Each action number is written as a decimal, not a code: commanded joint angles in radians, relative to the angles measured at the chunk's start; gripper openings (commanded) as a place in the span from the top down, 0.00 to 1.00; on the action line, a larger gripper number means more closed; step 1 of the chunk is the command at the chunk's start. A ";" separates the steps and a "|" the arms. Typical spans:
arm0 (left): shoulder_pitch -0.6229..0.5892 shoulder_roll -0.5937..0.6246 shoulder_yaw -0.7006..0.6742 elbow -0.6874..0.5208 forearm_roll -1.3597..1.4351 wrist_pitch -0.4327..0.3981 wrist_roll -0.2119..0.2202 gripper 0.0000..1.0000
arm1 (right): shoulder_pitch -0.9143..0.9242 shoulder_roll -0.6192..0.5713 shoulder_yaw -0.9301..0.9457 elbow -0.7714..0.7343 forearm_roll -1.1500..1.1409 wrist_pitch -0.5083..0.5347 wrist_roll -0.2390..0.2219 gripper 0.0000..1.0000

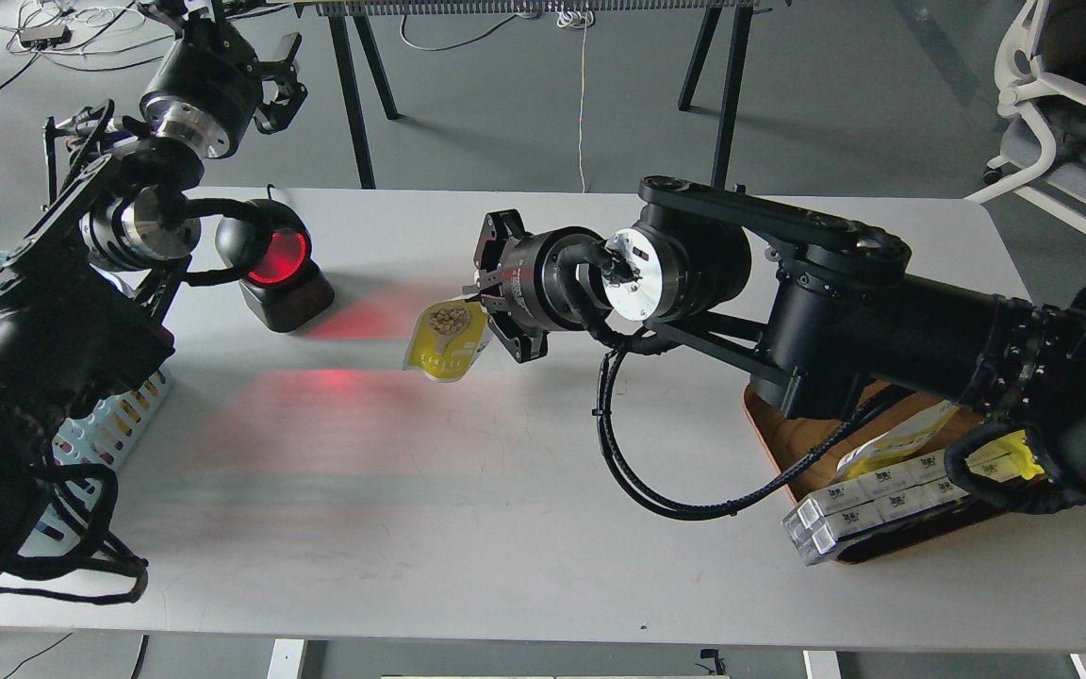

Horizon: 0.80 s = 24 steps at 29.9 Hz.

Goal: Scan snack and place in basket
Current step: 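Hold the snack bag in front of the scanner, then lower it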

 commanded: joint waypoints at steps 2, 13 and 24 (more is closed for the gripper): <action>0.000 0.006 0.000 0.001 0.001 0.000 -0.001 0.00 | -0.002 0.000 -0.004 0.001 0.001 0.000 0.000 1.00; 0.002 0.018 0.000 0.019 -0.001 -0.003 -0.001 0.00 | 0.014 0.052 -0.108 -0.055 0.009 0.000 0.000 0.99; 0.002 0.016 0.000 0.032 -0.001 -0.005 -0.001 0.00 | 0.023 0.052 -0.116 -0.081 0.006 0.000 0.000 0.39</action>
